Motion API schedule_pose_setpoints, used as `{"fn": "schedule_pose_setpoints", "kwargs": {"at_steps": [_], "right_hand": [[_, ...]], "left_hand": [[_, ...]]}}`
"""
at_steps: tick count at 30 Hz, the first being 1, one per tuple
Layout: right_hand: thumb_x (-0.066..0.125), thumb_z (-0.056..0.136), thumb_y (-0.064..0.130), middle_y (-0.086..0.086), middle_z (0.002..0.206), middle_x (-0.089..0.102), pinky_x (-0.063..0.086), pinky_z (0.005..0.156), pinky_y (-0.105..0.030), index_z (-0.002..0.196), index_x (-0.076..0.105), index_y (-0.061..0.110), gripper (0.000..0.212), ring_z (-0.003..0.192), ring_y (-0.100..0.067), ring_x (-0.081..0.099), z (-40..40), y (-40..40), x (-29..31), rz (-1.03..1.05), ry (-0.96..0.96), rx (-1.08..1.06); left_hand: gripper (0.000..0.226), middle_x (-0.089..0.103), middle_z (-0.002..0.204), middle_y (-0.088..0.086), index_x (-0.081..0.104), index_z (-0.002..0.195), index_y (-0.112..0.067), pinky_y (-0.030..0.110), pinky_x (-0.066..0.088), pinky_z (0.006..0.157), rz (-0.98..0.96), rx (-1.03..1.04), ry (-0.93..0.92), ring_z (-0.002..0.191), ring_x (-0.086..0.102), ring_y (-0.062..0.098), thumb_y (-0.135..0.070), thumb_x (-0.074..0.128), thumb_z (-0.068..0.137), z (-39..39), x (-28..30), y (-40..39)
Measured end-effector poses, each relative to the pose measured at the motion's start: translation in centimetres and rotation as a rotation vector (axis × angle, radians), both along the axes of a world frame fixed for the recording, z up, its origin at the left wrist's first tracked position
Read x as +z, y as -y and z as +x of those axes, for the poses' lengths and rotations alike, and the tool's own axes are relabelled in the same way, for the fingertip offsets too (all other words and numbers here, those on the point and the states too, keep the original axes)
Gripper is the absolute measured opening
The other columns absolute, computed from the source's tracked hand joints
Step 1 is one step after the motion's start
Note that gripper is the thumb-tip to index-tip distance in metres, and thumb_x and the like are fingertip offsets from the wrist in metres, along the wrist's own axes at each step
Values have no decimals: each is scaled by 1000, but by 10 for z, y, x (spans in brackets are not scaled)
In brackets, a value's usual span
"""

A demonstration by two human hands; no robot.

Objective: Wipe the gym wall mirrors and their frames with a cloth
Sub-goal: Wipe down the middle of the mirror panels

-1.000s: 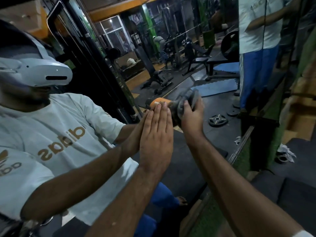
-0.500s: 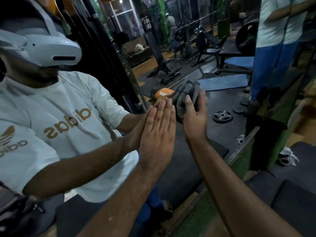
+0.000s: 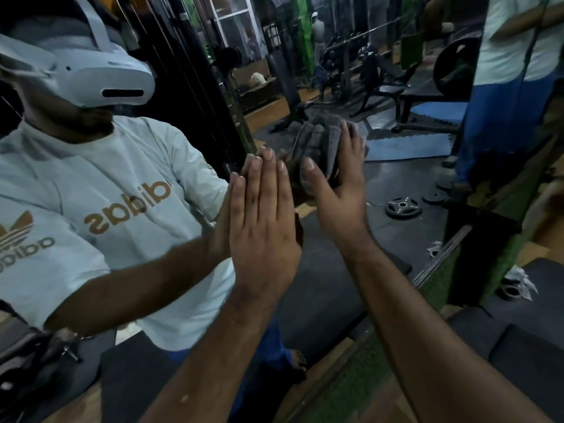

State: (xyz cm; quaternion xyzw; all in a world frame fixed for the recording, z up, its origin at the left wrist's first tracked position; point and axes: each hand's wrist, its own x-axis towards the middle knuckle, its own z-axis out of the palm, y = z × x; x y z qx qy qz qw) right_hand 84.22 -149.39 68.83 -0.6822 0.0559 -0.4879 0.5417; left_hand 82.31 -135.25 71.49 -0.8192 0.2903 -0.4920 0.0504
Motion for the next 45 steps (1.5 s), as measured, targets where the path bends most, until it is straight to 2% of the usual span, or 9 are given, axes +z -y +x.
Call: {"fn": "schedule_pose_setpoints", "kwargs": {"at_steps": [3,8,15,20,23,27,32,40,45], "right_hand": [[53,100,52,-7,174,14,9,131,-51,165,21,14,82,162,-23,3,0,-8,-24,-133,-35,-161],[53,84,73,-1,170,21,28,124,-59,163,21,35,93,158,-24,17,4,-20,4,480,-134,-34],[52,103,39,-6,173,16,12,131,-51,164,25,13,71,162,-24,5,-11,-62,-15,-165,19,-136],[52,87,74,1,167,33,28,125,-55,158,34,38,82,156,-21,25,-3,-67,-21,529,-135,-84],[59,95,57,-3,161,41,32,122,-58,154,44,33,65,153,-26,32,-14,-84,17,247,4,-1],[54,104,25,-11,170,27,16,130,-52,159,37,8,60,160,-30,14,-20,-107,11,-147,86,-87],[50,93,54,2,160,40,33,122,-55,157,39,31,68,151,-19,35,-14,-122,-32,452,-25,-89],[50,103,33,0,170,26,18,130,-48,161,36,21,61,160,-20,14,-38,-145,4,-41,18,-22],[59,81,57,4,144,56,47,112,-53,138,52,53,58,134,-18,55,-33,-162,-13,560,-70,38]], "left_hand": [[77,7,168,20,14,160,0,48,5,128,24,-4,-30,157,5,33,-22,54,97,-2,-2,-6],[69,12,168,19,24,159,-3,45,3,128,22,-87,-63,157,8,31,-18,54,98,-3,-1,-26],[75,-1,168,22,5,159,3,46,-2,127,-7,36,-5,156,0,34,-25,43,102,-14,-15,-51],[70,1,168,22,8,160,1,46,-4,127,81,-33,-30,156,0,34,-22,42,103,-12,-12,-66],[59,13,168,19,22,159,-2,45,3,128,18,-93,-53,156,10,32,-10,34,102,-20,-12,-85],[75,1,168,20,10,160,1,48,-3,127,36,0,-58,156,-2,34,-22,48,100,-27,-16,-112],[91,-19,165,23,-10,158,3,49,-11,125,147,73,-108,154,-17,36,-34,49,98,-33,-14,-121],[79,-2,168,20,9,160,1,46,-4,127,156,-58,-113,156,-5,33,-28,48,97,-36,-14,-142],[70,25,164,19,36,154,-1,45,4,127,65,-141,-126,155,17,33,-20,65,93,-43,-9,-183]]}}
